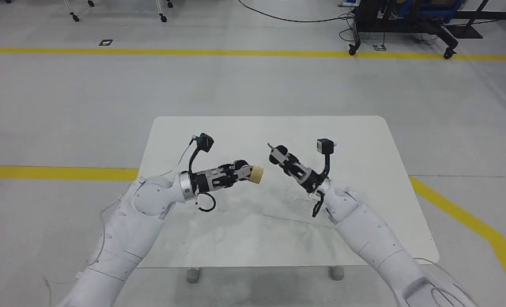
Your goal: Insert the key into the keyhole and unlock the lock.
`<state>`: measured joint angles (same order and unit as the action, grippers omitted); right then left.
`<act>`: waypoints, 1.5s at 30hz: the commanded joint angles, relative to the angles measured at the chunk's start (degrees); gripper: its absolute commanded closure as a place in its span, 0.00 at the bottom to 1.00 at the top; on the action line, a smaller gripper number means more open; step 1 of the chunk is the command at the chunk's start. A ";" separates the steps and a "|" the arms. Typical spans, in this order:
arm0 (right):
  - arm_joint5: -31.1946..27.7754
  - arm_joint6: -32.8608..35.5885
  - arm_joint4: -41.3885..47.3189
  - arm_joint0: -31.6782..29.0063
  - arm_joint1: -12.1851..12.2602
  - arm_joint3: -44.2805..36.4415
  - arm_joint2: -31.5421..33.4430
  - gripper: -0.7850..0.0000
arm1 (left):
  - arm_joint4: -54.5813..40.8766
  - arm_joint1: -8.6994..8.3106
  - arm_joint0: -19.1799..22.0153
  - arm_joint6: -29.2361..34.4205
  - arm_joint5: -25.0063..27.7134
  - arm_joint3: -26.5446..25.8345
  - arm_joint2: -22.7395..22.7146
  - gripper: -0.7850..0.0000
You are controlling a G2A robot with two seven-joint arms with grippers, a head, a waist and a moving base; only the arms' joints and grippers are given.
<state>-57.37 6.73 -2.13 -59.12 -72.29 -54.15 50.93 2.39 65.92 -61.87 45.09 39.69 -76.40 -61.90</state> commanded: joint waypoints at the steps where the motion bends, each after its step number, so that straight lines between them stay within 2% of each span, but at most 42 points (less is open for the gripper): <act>1: -0.28 -0.79 -0.56 0.40 -0.46 0.83 -0.39 1.00 | 0.67 -0.04 0.35 0.45 -0.04 0.12 0.24 1.00; 8: -0.63 3.21 3.32 0.78 -1.36 0.70 -1.87 1.00 | 2.41 -0.09 0.47 -1.16 -1.41 -0.05 0.51 1.00; 20: -0.63 10.52 5.10 -1.46 -0.65 -2.90 -0.40 1.00 | 4.22 -0.32 -0.11 -5.05 -5.80 -0.76 -0.51 1.00; 25: -0.63 13.44 4.54 -1.71 -0.29 -4.00 0.33 1.00 | 5.74 -0.73 -0.41 -4.52 -6.68 -1.69 -1.56 1.00; 27: -0.63 13.55 4.31 -1.67 -0.23 -3.95 0.49 1.00 | 11.52 -1.08 -0.67 -5.21 -8.89 -3.03 -2.09 1.00; 30: -0.63 13.55 4.31 -1.67 -0.23 -3.95 0.49 1.00 | 15.20 -1.30 -2.14 -6.64 -12.99 -5.24 -2.44 1.00; 36: 0.91 13.05 4.71 -2.83 -0.14 -5.09 0.78 1.00 | 8.27 -0.81 -2.32 -2.64 -26.39 -5.09 -1.68 1.00; 39: -0.63 17.14 13.42 -5.92 0.25 -8.42 0.10 1.00 | 6.68 -0.71 -1.88 -1.42 -26.94 -4.89 -1.50 1.00; 45: -0.63 17.14 13.42 -5.92 0.25 -8.42 0.10 1.00 | 6.87 -0.68 -2.12 -1.89 -27.21 -4.96 -1.38 1.00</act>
<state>-58.01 23.86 12.19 -65.04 -72.04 -62.57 51.02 9.11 65.22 -63.79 43.62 12.73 -81.31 -63.38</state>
